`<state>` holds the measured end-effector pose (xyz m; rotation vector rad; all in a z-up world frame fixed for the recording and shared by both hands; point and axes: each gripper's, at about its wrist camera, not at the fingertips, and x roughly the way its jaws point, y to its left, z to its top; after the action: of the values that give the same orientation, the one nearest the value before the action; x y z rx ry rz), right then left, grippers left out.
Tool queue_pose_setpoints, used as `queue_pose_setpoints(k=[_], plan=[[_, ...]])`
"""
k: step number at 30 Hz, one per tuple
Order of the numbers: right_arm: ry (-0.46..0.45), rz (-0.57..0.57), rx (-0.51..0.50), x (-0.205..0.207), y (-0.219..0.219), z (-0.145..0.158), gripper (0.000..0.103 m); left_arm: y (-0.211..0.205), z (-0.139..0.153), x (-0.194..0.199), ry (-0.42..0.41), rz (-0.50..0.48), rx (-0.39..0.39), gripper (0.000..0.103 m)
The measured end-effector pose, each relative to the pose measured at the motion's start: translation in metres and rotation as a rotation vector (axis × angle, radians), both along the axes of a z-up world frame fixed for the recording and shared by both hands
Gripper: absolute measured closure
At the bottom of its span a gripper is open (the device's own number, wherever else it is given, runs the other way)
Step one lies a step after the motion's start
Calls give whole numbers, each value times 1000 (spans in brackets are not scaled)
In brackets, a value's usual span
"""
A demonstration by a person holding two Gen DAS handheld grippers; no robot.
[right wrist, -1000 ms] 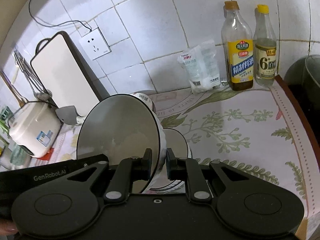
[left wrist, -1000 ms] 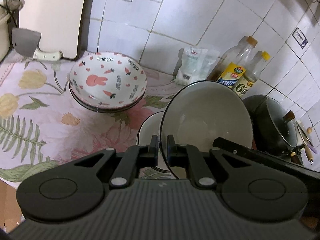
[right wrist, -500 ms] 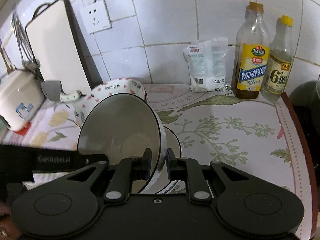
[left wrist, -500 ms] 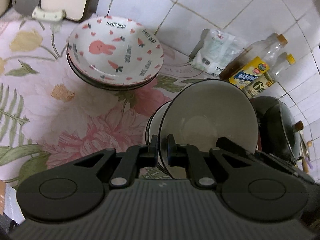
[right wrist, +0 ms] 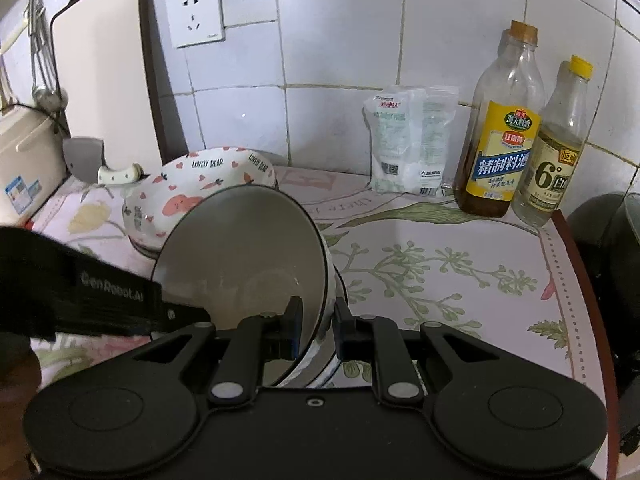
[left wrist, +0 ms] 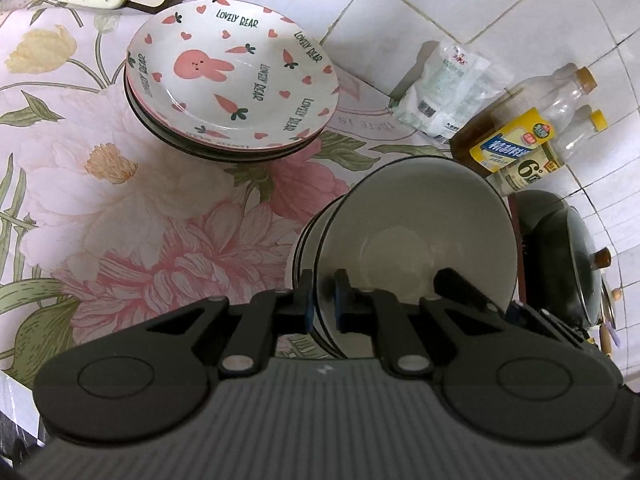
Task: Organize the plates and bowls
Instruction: 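Carry the third bowl with both grippers and lower it into the bowl stack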
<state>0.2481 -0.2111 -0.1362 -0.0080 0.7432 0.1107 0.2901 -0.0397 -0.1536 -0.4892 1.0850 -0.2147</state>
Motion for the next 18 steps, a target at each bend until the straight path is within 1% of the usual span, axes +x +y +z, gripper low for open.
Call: queue_pose_setpoints(k=[5,8,12,14,16,18], plan=[[-33,13,-98,-3,11,-3,83,2,-1,-2,1,22,-19,95],[-48,23,-125,-4,11,-4,83,1,0,-5,-7,25,-14,95],[-59,27,-143,-6,10,-5,85,-3,6,-13,-28,33,28,96],[-74,28,-149,-7,10,-6,88,-4,10,-17,-53,43,65,96],[-88,32,-150,-7,10,-6,88,-6,13,-18,-75,26,101,96],[-91,32,-152,-7,10,-7,88,-5,12,-17,-69,27,94,97]])
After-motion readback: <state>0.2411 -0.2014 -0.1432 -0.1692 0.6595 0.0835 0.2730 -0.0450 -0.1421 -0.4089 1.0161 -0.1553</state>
